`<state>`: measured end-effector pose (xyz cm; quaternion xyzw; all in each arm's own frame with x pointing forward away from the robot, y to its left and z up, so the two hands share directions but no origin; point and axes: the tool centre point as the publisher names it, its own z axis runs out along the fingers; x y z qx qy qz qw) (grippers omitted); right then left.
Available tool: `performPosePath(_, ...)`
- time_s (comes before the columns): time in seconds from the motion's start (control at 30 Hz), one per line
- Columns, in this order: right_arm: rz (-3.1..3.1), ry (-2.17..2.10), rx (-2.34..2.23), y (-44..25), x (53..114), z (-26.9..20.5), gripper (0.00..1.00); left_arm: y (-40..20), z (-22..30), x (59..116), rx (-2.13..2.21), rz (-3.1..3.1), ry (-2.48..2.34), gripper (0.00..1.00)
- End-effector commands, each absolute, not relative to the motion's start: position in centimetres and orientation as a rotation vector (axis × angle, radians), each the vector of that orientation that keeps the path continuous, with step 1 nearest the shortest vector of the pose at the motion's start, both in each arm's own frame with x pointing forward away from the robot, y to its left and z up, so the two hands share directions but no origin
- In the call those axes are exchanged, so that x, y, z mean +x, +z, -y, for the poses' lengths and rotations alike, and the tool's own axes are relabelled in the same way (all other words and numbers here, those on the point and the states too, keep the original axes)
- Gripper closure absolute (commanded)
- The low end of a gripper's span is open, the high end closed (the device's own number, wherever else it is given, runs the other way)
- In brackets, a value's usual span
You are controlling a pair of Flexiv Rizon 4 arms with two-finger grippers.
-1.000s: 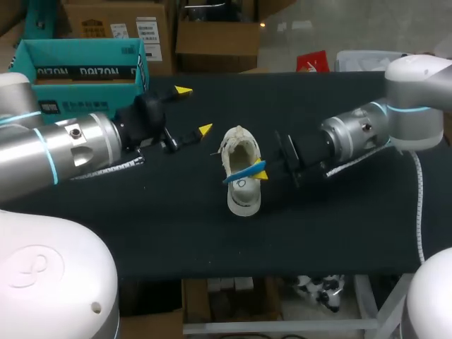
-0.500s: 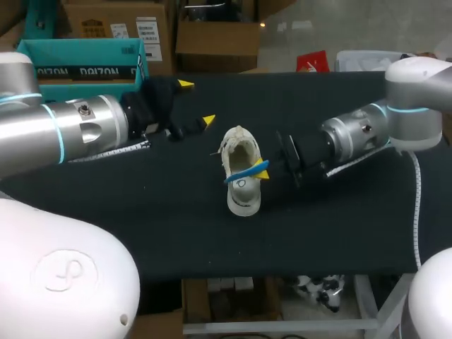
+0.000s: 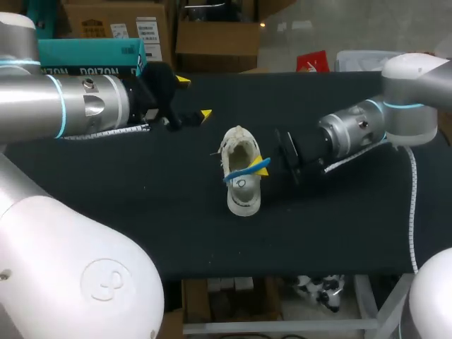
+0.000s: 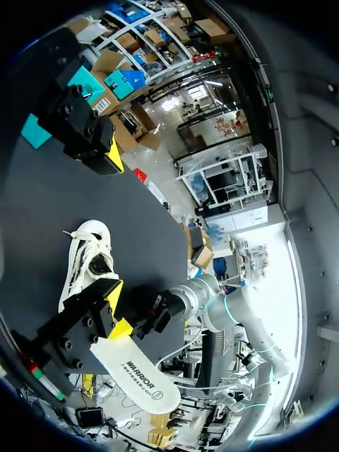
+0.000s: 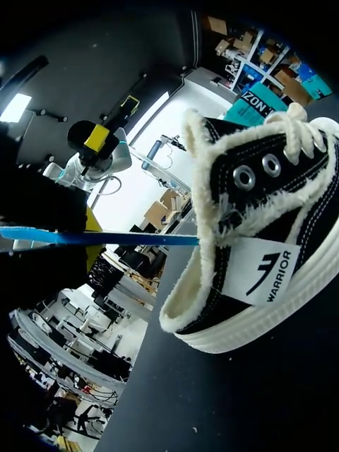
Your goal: Open the shoe tongue, take the insole out of the shoe, put the insole back into the shoe, and pack the shoe into the shoebox
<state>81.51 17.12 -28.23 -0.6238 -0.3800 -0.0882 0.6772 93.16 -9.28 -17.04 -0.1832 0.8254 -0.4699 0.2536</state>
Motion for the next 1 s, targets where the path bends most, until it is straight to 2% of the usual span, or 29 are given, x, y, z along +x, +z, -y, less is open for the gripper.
performPosePath(0.03,0.857,-0.189,-1.394,-28.5,82.0,-17.0,1.0,-16.4,9.1,93.2,-0.559,-2.409,-1.064,0.0)
performPosePath(0.4,0.852,-0.21,-1.419,-28.3,81.4,-16.6,1.0,-16.4,9.1,93.2,-0.559,-2.409,-1.064,0.0)
performPosePath(0.67,0.851,-0.21,-1.429,-28.0,81.6,-17.0,1.0,-16.6,9.2,94.5,-0.79,-2.405,-1.099,0.0)
performPosePath(1.0,0.842,-0.213,-1.438,-28.0,81.7,-17.6,1.0,-17.1,8.2,95.3,-0.744,-2.481,-1.186,0.0)
